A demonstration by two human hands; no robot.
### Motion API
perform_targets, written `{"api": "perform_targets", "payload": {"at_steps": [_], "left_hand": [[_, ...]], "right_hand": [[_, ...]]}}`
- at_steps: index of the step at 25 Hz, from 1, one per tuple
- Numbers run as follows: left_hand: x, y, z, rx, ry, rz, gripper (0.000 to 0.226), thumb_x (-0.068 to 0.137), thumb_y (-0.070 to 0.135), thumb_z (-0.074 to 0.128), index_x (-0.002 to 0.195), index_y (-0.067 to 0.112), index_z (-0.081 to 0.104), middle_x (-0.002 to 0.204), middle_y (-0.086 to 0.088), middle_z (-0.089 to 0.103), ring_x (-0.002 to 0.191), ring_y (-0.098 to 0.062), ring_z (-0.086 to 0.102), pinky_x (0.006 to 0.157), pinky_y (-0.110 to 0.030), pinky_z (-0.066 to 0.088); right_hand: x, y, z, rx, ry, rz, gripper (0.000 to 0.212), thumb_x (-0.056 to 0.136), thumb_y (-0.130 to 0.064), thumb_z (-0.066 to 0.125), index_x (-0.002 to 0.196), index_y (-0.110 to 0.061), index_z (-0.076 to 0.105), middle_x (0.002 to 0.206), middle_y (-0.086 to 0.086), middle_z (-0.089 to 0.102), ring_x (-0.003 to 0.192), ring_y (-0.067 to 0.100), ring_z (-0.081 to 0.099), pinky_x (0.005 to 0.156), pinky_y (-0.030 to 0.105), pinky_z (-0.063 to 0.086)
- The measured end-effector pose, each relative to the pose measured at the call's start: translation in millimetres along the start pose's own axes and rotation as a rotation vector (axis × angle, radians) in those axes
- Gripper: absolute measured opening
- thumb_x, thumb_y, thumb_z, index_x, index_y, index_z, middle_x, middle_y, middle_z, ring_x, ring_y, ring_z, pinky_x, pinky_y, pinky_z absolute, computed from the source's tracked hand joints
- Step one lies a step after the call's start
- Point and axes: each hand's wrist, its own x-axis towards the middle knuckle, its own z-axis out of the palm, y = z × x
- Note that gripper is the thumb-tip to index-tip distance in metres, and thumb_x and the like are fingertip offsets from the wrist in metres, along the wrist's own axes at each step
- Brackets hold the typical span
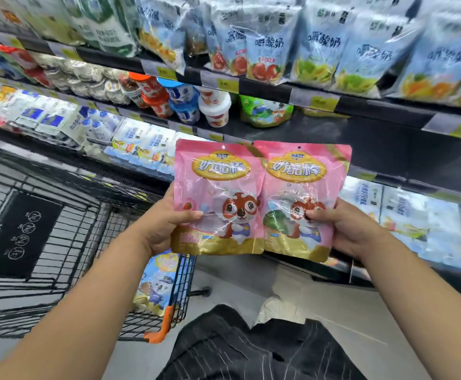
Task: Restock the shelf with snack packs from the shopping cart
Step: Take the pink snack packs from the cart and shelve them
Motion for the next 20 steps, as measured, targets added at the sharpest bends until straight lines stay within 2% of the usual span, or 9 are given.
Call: {"api": "perform_targets", "payload": {"at_steps": [4,10,12,15,18,20], "left_hand": [[44,-1,22,0.053,-0.015,-0.046,0.083,0.063,-0.007,0.067,0.137,0.024,0.046,0.106,-0.003,0.075,0.093,-0.020,0.073,0.074,-0.033,0.060],[115,-16,21,0.085,-0.036,-0.129,0.091,0.060,-0.004,0.074,0.140,0.027,0.044,0.116,-0.008,0.072,0.106,-0.028,0.069,0.083,-0.039,0.059],[145,-23,16,0.100,-0.039,-0.150,0.094,0.057,-0.003,0.078,0.140,0.028,0.045,0.119,-0.008,0.069,0.107,-0.028,0.068,0.084,-0.041,0.059],[181,-34,11,0.150,-0.068,-0.130,0.082,0.061,-0.001,0.073,0.135,0.027,0.049,0.111,-0.004,0.074,0.105,-0.027,0.069,0.080,-0.038,0.060],[207,-45,9,0.165,-0.113,-0.111,0.078,0.065,-0.006,0.073,0.131,0.031,0.052,0.119,-0.006,0.071,0.109,-0.028,0.069,0.091,-0.042,0.057],[223,-50,8,0.189,-0.115,-0.075,0.078,0.065,-0.010,0.073,0.127,0.034,0.054,0.119,-0.005,0.072,0.107,-0.024,0.070,0.091,-0.040,0.057]], "right_hand": [[10,-4,-27,0.050,0.074,-0.011,0.031,0.085,0.015,0.052,0.106,-0.007,0.060,0.085,0.011,0.076,0.076,0.023,0.075,0.062,0.034,0.060],[60,4,-61,0.134,0.129,-0.022,0.050,0.072,0.010,0.060,0.121,-0.004,0.058,0.097,0.015,0.075,0.084,0.028,0.074,0.064,0.037,0.060],[85,9,-68,0.142,0.158,-0.039,0.050,0.074,0.011,0.059,0.121,-0.005,0.058,0.097,0.014,0.076,0.084,0.027,0.075,0.065,0.037,0.061],[117,20,-77,0.173,0.198,-0.072,0.054,0.073,0.012,0.057,0.125,-0.005,0.056,0.098,0.014,0.075,0.084,0.026,0.075,0.064,0.038,0.061],[140,27,-84,0.197,0.203,-0.133,0.052,0.069,0.009,0.057,0.118,-0.007,0.059,0.095,0.012,0.076,0.083,0.025,0.074,0.066,0.037,0.061],[154,30,-87,0.187,0.199,-0.170,0.044,0.068,0.008,0.057,0.109,-0.008,0.063,0.092,0.011,0.076,0.081,0.024,0.075,0.065,0.036,0.061]]}}
